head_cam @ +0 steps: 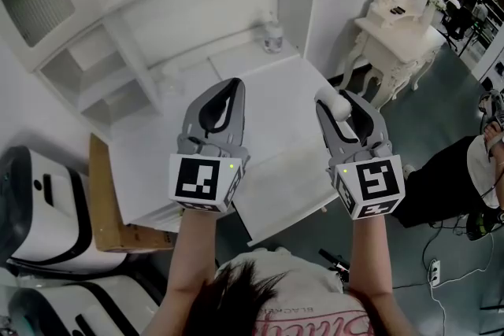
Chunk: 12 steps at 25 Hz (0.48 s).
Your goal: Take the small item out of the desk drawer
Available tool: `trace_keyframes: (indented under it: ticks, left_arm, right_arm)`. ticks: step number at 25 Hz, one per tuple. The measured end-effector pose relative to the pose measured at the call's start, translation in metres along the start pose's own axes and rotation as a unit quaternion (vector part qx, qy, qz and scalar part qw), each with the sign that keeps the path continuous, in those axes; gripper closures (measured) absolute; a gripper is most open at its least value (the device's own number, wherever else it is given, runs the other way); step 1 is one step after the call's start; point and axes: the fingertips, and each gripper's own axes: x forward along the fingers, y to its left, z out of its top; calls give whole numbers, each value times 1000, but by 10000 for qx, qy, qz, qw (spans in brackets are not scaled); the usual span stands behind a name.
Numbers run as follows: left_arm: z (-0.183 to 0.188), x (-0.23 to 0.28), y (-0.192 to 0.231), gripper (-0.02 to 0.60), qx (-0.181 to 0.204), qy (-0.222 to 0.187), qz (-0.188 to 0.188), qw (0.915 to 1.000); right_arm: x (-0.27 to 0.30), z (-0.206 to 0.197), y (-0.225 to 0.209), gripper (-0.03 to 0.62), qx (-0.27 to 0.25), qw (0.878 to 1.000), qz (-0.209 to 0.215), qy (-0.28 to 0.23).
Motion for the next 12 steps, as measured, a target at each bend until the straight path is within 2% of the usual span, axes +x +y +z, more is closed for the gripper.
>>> trace_keyframes:
  ticks: [12]
  left_arm:
    - [-1,-2,0,566,-9,9,-2,10000]
  right_arm:
    - [-2,1,-1,421,22,10000,-16,-32]
